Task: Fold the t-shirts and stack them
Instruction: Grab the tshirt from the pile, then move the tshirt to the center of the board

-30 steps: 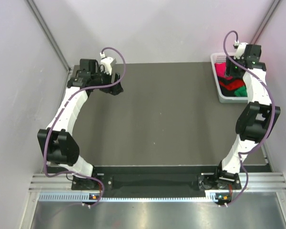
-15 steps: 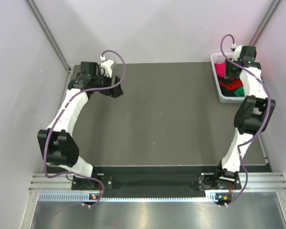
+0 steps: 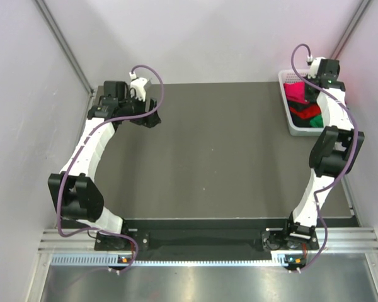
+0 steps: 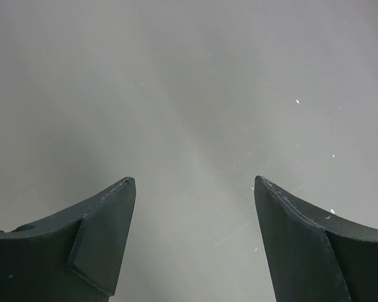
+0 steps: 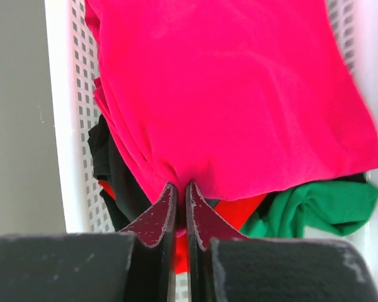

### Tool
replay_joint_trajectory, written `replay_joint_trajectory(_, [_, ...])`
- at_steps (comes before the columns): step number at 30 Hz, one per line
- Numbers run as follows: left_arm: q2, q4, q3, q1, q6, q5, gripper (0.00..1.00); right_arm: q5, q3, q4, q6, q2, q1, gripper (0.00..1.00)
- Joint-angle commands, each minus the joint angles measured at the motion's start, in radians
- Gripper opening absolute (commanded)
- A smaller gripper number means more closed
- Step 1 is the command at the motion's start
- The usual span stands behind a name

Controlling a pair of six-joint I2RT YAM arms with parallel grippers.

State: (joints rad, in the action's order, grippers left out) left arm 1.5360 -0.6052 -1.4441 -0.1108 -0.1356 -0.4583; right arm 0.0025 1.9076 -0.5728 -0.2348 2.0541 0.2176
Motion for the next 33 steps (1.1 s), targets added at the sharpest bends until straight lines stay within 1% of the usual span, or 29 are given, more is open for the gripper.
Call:
replay_joint_trajectory(1, [-0.042, 0.051, 0.014, 0.006, 0.001, 0.009, 0.81, 0.001, 0.041, 0.099, -0.065, -0.127, -0.020, 0.00])
replay_joint_trajectory(2, [-0.043, 0.053, 0.017, 0.007, 0.001, 0.020, 0.82, -0.025, 0.010, 0.125, -0.105, -0.161, -0.032, 0.00])
replay_joint_trajectory(3, [-0.042, 0.050, 0.022, 0.008, -0.005, 0.055, 0.83, -0.016, -0.017, 0.195, -0.218, -0.232, -0.072, 0.00])
replay_joint_trajectory(5, [-0.039, 0.065, 0.046, 0.010, 0.004, 0.153, 0.86, 0.017, -0.102, 0.278, -0.329, -0.340, -0.113, 0.00])
replay_joint_trajectory(6, [-0.039, 0.074, 0.059, 0.019, 0.004, 0.208, 0.89, 0.008, -0.114, 0.331, -0.372, -0.374, -0.148, 0.00])
replay_joint_trajectory(7, [-0.042, 0.077, 0.068, 0.025, -0.008, 0.233, 0.90, 0.002, -0.123, 0.353, -0.446, -0.403, -0.165, 0.00])
replay_joint_trajectory(9, [-0.048, 0.087, 0.094, 0.029, -0.035, 0.295, 0.92, 0.002, -0.143, 0.408, -0.530, -0.486, -0.210, 0.00])
replay_joint_trajectory(11, [-0.062, 0.097, 0.111, 0.030, -0.055, 0.319, 0.93, -0.047, -0.153, 0.422, -0.581, -0.558, -0.282, 0.00])
replay_joint_trajectory(12, [-0.066, 0.110, 0.131, 0.034, -0.058, 0.331, 0.93, -0.053, -0.163, 0.448, -0.601, -0.583, -0.337, 0.00])
replay_joint_trajectory(14, [-0.079, 0.127, 0.154, 0.040, -0.041, 0.384, 0.93, -0.053, -0.194, 0.471, -0.658, -0.645, -0.398, 0.00])
replay_joint_trajectory(15, [-0.080, 0.139, 0.157, 0.052, -0.021, 0.409, 0.93, -0.036, -0.208, 0.502, -0.694, -0.666, -0.468, 0.00])
replay_joint_trajectory(16, [-0.079, 0.137, 0.156, 0.065, 0.031, 0.437, 0.93, -0.024, -0.235, 0.528, -0.708, -0.686, -0.504, 0.00])
replay_joint_trajectory(18, [-0.079, 0.134, 0.145, 0.103, 0.076, 0.426, 0.92, -0.010, -0.255, 0.571, -0.718, -0.727, -0.584, 0.00])
replay_joint_trajectory(19, [-0.082, 0.140, 0.142, 0.105, 0.100, 0.415, 0.92, -0.009, -0.251, 0.591, -0.710, -0.730, -0.599, 0.00])
replay_joint_trajectory(21, [-0.089, 0.145, 0.146, 0.134, 0.102, 0.412, 0.91, -0.009, -0.239, 0.576, -0.654, -0.721, -0.619, 0.00])
replay_joint_trajectory(22, [-0.093, 0.143, 0.148, 0.134, 0.096, 0.414, 0.91, 0.014, -0.260, 0.574, -0.635, -0.716, -0.620, 0.00])
replay_joint_trajectory(23, [-0.096, 0.139, 0.151, 0.134, 0.093, 0.417, 0.91, 0.028, -0.286, 0.550, -0.623, -0.701, -0.620, 0.20])
replay_joint_trajectory(24, [-0.099, 0.134, 0.154, 0.135, 0.091, 0.417, 0.91, 0.069, -0.317, 0.532, -0.591, -0.692, -0.623, 0.37])
replay_joint_trajectory(25, [-0.102, 0.131, 0.159, 0.135, 0.085, 0.414, 0.91, 0.086, -0.373, 0.513, -0.560, -0.680, -0.621, 0.54])
replay_joint_trajectory(26, [-0.114, 0.130, 0.171, 0.137, 0.082, 0.415, 0.91, 0.105, -0.404, 0.495, -0.525, -0.658, -0.620, 0.68])
replay_joint_trajectory(27, [-0.120, 0.128, 0.175, 0.138, 0.079, 0.417, 0.91, 0.117, -0.432, 0.434, -0.473, -0.648, -0.618, 0.72])
replay_joint_trajectory(29, [-0.145, 0.121, 0.191, 0.138, 0.073, 0.418, 0.91, 0.085, -0.511, 0.368, -0.440, -0.653, -0.618, 0.78])
replay_joint_trajectory(30, [-0.152, 0.117, 0.195, 0.140, 0.073, 0.418, 0.92, 0.039, -0.544, 0.344, -0.425, -0.667, -0.623, 0.79])
replay_joint_trajectory(31, [-0.161, 0.116, 0.201, 0.141, 0.067, 0.417, 0.93, 0.015, -0.612, 0.343, -0.420, -0.686, -0.626, 0.79])
replay_joint_trajectory(32, [-0.180, 0.113, 0.218, 0.140, 0.064, 0.414, 0.94, 0.001, -0.643, 0.337, -0.414, -0.722, -0.629, 0.79])
replay_joint_trajectory(33, [-0.188, 0.113, 0.228, 0.138, 0.064, 0.403, 0.94, -0.087, -0.665, 0.315, -0.428, -0.738, -0.639, 0.78])
